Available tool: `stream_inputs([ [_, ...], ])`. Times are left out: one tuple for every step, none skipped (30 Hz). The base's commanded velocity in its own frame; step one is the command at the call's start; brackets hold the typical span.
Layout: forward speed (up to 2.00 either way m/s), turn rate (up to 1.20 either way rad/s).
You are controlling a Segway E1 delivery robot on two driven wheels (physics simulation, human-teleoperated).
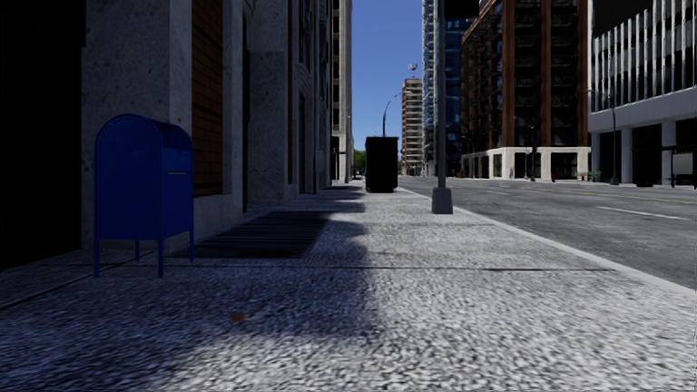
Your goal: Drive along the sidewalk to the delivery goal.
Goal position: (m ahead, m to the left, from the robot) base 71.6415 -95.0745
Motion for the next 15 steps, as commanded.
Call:
stream_inputs([
  [2.0,0.0],
  [2.0,0.0],
  [2.0,0.0],
  [2.0,0.0],
  [2.0,0.0],
  [2.0,0.0],
  [2.0,0.0],
  [2.0,0.0],
  [2.0,0.0],
  [2.0,0.0],
  [2.0,0.0],
  [2.0,0.0],
  [2.0,0.0],
  [2.0,0.0],
  [2.0,0.0],
])
